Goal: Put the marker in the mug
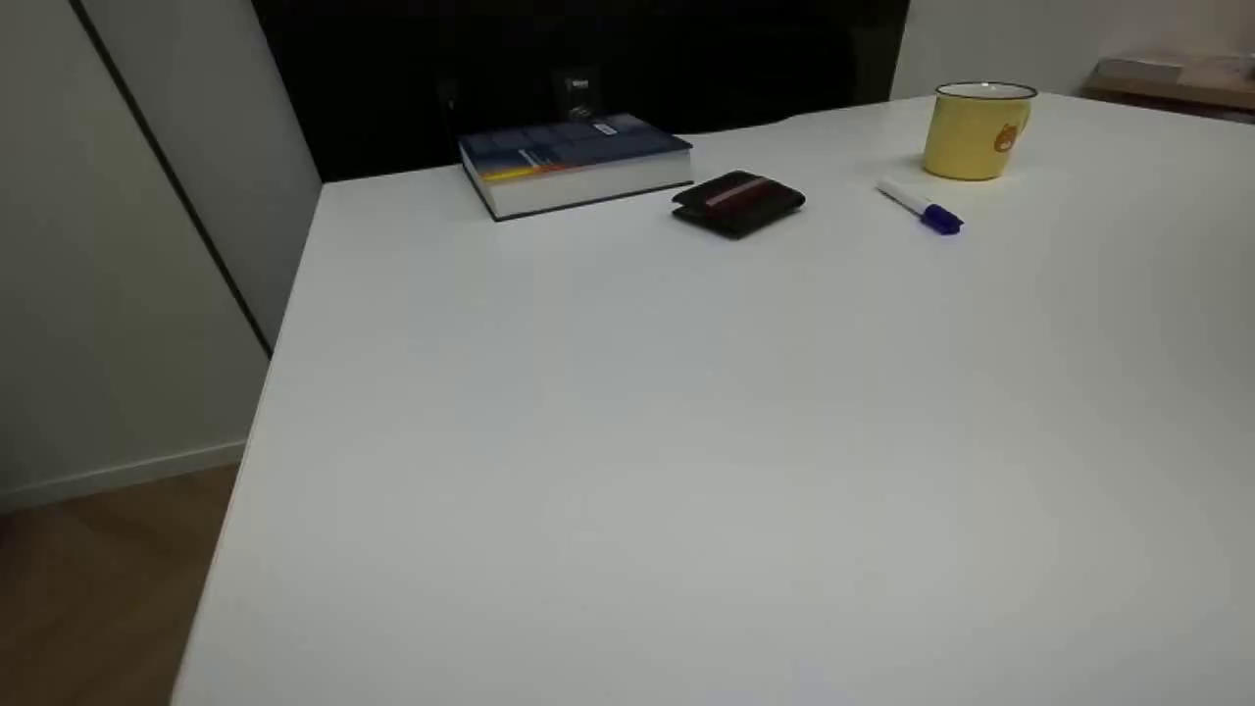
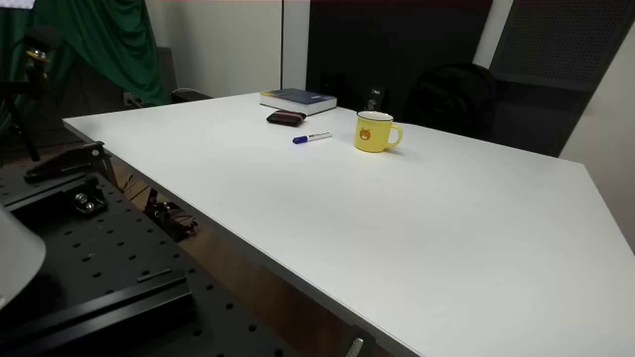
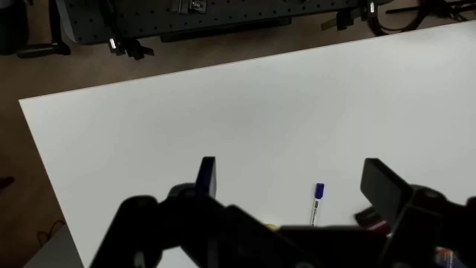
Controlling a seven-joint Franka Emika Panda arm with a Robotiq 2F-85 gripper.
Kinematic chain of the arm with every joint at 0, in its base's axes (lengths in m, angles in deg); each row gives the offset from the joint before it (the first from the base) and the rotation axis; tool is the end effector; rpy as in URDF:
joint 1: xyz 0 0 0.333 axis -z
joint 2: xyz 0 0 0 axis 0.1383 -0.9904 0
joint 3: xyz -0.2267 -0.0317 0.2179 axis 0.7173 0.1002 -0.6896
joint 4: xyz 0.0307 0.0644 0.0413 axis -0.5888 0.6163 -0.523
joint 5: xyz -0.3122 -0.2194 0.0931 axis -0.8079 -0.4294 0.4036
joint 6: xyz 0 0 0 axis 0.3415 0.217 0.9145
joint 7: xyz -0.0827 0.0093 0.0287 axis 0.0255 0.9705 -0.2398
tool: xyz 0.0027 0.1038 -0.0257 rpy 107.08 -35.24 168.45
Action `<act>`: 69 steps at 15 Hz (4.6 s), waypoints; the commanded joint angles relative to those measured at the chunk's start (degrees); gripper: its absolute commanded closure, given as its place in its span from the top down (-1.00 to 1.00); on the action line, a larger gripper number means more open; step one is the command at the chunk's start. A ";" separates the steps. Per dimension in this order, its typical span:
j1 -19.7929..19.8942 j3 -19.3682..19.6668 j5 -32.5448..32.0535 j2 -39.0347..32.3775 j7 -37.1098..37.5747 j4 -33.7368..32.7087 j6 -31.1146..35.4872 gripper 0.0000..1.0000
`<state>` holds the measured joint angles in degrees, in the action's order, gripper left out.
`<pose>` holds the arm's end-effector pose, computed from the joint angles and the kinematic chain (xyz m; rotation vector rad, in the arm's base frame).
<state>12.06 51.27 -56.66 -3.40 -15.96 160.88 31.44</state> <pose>0.3095 -0.0567 0.5759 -3.0640 0.2306 0.0768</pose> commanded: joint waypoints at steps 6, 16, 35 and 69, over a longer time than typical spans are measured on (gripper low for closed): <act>0.31 -0.19 0.13 -0.04 -0.18 -0.19 -0.05 1.00; -0.25 -1.67 -0.58 -9.23 0.12 -1.01 11.62 1.00; -3.34 -5.76 0.18 -38.78 3.27 -12.85 24.34 1.00; -14.43 -5.84 1.96 -61.54 38.48 -17.25 50.03 1.00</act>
<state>-2.35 45.39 -54.75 -64.97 22.58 143.73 81.64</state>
